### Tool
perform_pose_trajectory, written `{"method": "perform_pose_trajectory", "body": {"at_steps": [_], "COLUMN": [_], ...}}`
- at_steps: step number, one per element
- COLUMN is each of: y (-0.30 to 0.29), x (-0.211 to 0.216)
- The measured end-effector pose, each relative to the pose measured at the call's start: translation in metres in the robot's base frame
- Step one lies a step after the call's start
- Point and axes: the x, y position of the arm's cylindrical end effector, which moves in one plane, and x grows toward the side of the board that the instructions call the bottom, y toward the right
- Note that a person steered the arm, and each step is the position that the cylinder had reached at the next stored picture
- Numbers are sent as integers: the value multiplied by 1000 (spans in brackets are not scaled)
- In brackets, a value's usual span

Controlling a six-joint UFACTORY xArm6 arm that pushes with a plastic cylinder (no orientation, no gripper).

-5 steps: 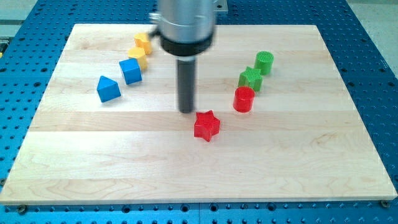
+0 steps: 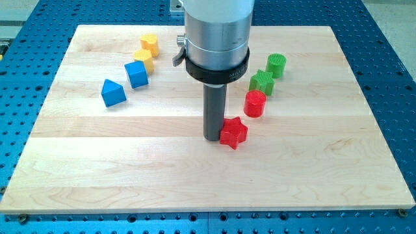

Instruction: Slide the red star below the red circle

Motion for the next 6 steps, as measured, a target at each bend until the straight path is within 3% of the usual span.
{"method": "perform_pose_trajectory", "body": {"at_steps": [1,4,5,6], "y": [0,60,74,141], "x": [26,17,33,31]}}
